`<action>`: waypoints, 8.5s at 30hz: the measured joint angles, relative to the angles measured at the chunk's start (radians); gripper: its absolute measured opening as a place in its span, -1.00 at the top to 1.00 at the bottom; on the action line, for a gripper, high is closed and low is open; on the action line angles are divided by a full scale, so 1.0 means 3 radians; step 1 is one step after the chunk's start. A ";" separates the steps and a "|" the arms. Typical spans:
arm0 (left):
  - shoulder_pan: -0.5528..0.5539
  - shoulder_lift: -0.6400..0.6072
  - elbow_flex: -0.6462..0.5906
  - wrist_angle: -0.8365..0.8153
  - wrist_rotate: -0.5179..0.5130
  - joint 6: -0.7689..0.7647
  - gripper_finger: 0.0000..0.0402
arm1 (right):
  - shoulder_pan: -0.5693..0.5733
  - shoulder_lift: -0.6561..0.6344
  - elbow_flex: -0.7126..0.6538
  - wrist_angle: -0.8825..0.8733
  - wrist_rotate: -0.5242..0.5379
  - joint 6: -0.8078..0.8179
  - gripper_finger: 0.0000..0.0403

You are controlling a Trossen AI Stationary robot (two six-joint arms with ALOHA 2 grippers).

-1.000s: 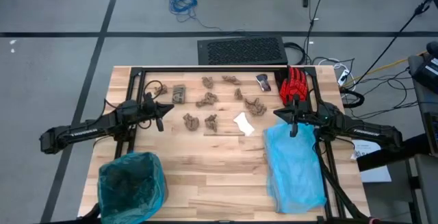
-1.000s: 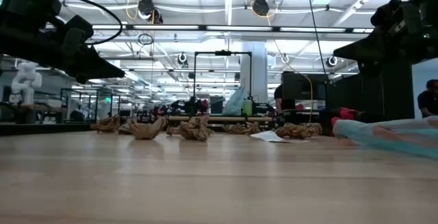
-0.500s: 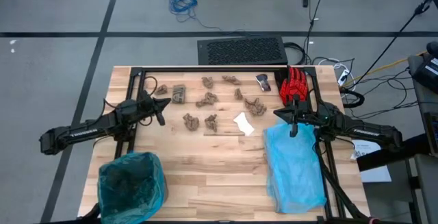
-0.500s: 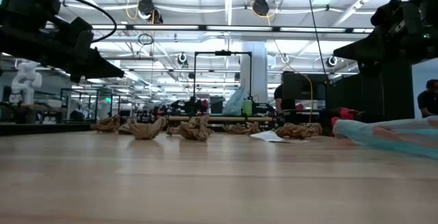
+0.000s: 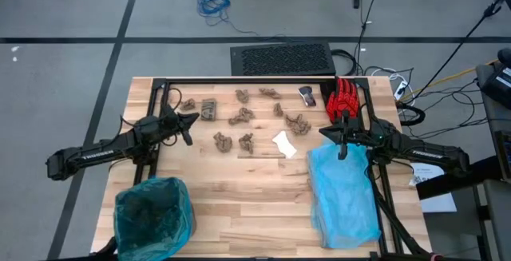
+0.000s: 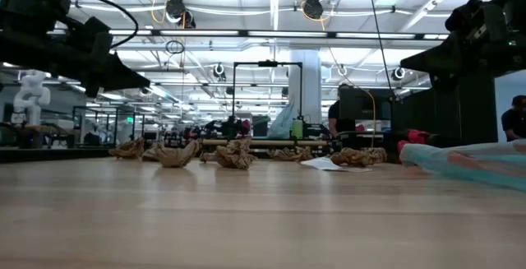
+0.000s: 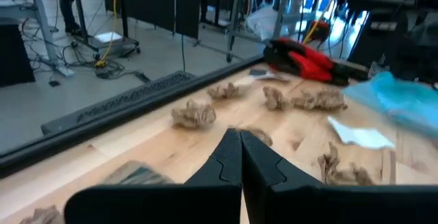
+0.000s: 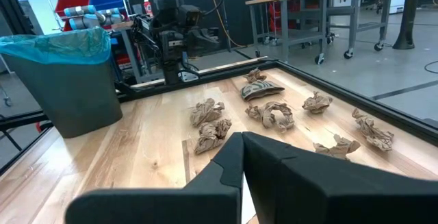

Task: Place trash/remove bag and relplace
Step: Move the trash bin to the middle of the table, then put the brown napkin into the trash bin

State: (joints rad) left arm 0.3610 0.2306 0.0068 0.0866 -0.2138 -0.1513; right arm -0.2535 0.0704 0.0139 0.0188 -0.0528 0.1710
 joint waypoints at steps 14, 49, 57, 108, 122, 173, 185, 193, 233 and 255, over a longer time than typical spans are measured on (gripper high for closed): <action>0.0002 0.0004 0.0001 0.0341 -0.0176 0.0006 1.00 | 0.0000 0.0001 0.0000 0.0000 0.0000 0.0000 1.00; -0.1137 0.3120 0.5315 -0.4937 0.1486 0.0297 1.00 | 0.0000 0.0001 0.0000 0.0000 0.0000 0.0000 1.00; -0.1936 0.3774 0.6008 -0.5529 0.1571 -0.0582 1.00 | 0.0000 0.0000 0.0000 0.0001 0.0000 0.0000 1.00; -0.2347 0.4217 0.4927 -0.4852 0.0093 -0.1300 1.00 | 0.0000 0.0000 0.0000 -0.0001 0.0000 -0.0001 1.00; -0.2142 0.4232 0.5280 -0.4442 0.0392 -0.1567 1.00 | 0.0000 0.0001 0.0000 0.0027 0.0000 -0.0001 1.00; -0.0987 0.4630 0.6431 -0.5517 -0.0724 -0.1088 1.00 | 0.0000 0.0001 0.0000 0.0053 0.0010 -0.0092 1.00; 0.0438 0.4631 0.5603 -0.5087 0.0324 -0.0273 1.00 | -0.0008 0.0001 0.0000 -0.0006 0.0332 -0.0008 1.00; 0.0622 0.4630 0.4645 -0.4632 0.0440 -0.0261 0.81 | -0.0009 0.0000 0.0000 0.0019 0.0448 -0.0061 1.00; 0.1362 0.4629 0.2898 -0.3067 0.0004 -0.0235 0.79 | -0.0008 0.0001 0.0000 0.0021 0.0432 0.0001 1.00; 0.0706 0.3959 0.4461 -0.4565 -0.0469 -0.0629 1.00 | -0.0006 0.0000 0.0000 0.0003 0.0328 0.0091 1.00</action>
State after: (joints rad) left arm 0.5729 1.4182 1.3452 -1.2829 -0.3545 -0.3401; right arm -0.2554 0.0704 0.0139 0.0196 0.0456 0.1983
